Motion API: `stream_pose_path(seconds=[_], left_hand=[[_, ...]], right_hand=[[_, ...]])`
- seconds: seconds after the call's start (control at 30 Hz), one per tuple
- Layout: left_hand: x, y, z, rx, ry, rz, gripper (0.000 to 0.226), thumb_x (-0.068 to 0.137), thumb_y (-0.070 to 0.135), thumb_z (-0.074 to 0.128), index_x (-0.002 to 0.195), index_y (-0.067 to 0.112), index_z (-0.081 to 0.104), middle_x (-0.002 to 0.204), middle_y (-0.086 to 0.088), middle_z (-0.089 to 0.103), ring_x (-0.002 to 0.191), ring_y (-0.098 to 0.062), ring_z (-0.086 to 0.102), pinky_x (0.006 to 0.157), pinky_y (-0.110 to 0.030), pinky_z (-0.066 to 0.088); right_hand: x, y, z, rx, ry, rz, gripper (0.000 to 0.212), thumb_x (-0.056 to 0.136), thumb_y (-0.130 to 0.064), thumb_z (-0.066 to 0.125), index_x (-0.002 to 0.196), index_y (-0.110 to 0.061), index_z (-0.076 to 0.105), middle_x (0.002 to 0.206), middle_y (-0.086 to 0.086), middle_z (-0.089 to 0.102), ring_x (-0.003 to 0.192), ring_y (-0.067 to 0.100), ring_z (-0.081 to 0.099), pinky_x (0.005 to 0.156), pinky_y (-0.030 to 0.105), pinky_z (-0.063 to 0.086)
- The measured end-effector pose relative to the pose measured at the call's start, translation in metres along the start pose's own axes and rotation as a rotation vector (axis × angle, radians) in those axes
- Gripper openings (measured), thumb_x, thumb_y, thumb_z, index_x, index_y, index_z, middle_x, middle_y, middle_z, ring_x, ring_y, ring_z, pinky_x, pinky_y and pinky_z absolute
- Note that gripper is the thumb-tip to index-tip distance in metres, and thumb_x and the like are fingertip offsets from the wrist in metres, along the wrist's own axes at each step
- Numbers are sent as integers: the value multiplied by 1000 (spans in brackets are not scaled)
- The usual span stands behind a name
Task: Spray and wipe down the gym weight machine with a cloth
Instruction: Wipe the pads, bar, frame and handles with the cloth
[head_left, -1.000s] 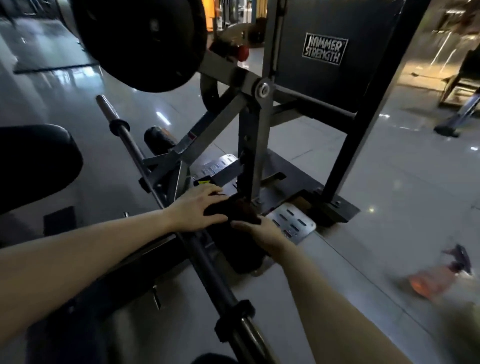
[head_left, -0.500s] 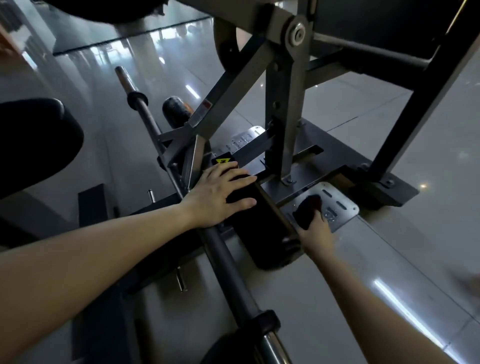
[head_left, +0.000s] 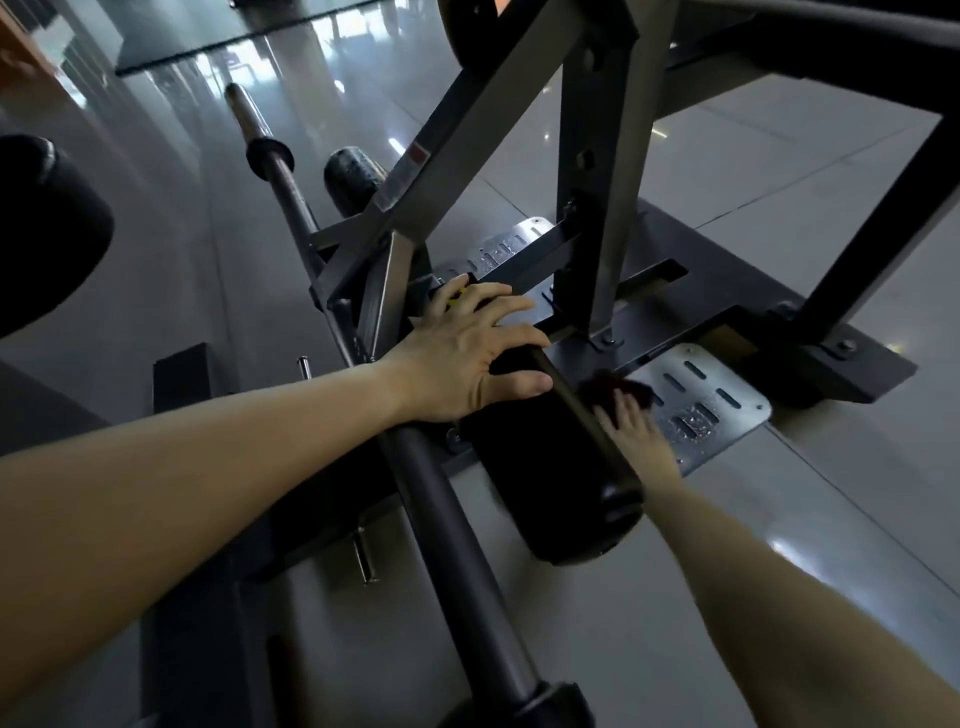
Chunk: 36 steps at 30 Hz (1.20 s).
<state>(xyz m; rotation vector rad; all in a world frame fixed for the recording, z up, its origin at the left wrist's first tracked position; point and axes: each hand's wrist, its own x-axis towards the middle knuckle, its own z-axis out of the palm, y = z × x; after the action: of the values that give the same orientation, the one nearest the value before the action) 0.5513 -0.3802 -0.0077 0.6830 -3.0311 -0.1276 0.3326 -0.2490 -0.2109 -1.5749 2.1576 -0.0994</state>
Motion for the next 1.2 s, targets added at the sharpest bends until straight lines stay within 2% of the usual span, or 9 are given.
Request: stream_pose_path(seconds=[0.17, 0.27, 0.33, 0.5, 0.6, 0.8, 0.93, 1.1, 1.2], left_hand=[[-1, -3, 3, 17, -11, -6, 79, 84, 84, 16, 142, 43, 50, 162, 4, 33, 153, -15, 10, 124, -47, -8], [0, 1, 1, 28, 8, 1, 80, 85, 84, 15, 140, 41, 53, 159, 2, 38, 153, -18, 13, 124, -47, -7], [-1, 1, 0, 61, 25, 3, 82, 85, 84, 12, 139, 40, 54, 159, 0, 38, 153, -19, 14, 124, -51, -6], [3, 2, 0, 128, 31, 7, 79, 89, 82, 10, 137, 39, 57, 156, 0, 43, 152, -18, 19, 125, -52, 0], [5, 0, 3, 107, 51, 13, 76, 90, 81, 14, 135, 39, 59, 150, 2, 48, 150, -17, 24, 125, -49, 2], [6, -1, 5, 114, 73, 23, 77, 89, 81, 14, 131, 38, 62, 142, 1, 53, 145, -19, 32, 124, -50, 5], [5, -2, 4, 114, 73, 30, 83, 88, 83, 9, 132, 37, 61, 142, 0, 53, 143, -19, 34, 124, -49, 7], [4, 1, 1, 102, 65, 30, 90, 85, 86, 2, 133, 38, 60, 141, 2, 53, 142, -18, 33, 124, -49, 4], [4, 2, 0, 91, 59, 22, 84, 86, 85, 8, 132, 38, 61, 137, 3, 53, 140, -19, 35, 124, -47, 2]], right_hand=[[25, 17, -22, -31, 148, 417, 61, 106, -39, 28, 157, -7, 23, 164, 29, 8, 153, 41, 9, 123, 52, 12], [14, -21, -4, -80, 190, 260, 50, 95, -18, 37, 133, 10, 52, 144, 43, 39, 135, 49, 46, 109, 46, 45], [16, -15, 14, -69, 40, 166, 62, 80, -30, 31, 110, 9, 70, 125, 41, 58, 111, 49, 65, 86, 49, 59], [15, -2, 10, -87, 87, -56, 74, 91, -49, 23, 153, -9, 34, 158, 24, 35, 147, 31, 38, 118, 47, 32], [29, 33, -20, -217, 170, 187, 65, 102, -41, 16, 158, -9, 22, 165, 26, 10, 154, 38, 11, 122, 51, 13], [42, 90, -45, -88, 200, 628, 59, 101, -23, 33, 155, -3, 23, 159, 32, 19, 148, 45, 17, 121, 52, 16], [-11, 52, -5, -87, 285, 396, 54, 80, -22, 40, 126, 2, 56, 121, 28, 50, 115, 45, 48, 98, 52, 45], [-105, -46, -6, 108, 559, -85, 38, 76, -13, 46, 111, -1, 49, 96, 26, 71, 101, 26, 52, 64, 32, 59], [-78, 1, 5, 17, 272, -47, 57, 82, -3, 69, 137, 2, 52, 136, 35, 54, 129, 48, 51, 104, 50, 50]])
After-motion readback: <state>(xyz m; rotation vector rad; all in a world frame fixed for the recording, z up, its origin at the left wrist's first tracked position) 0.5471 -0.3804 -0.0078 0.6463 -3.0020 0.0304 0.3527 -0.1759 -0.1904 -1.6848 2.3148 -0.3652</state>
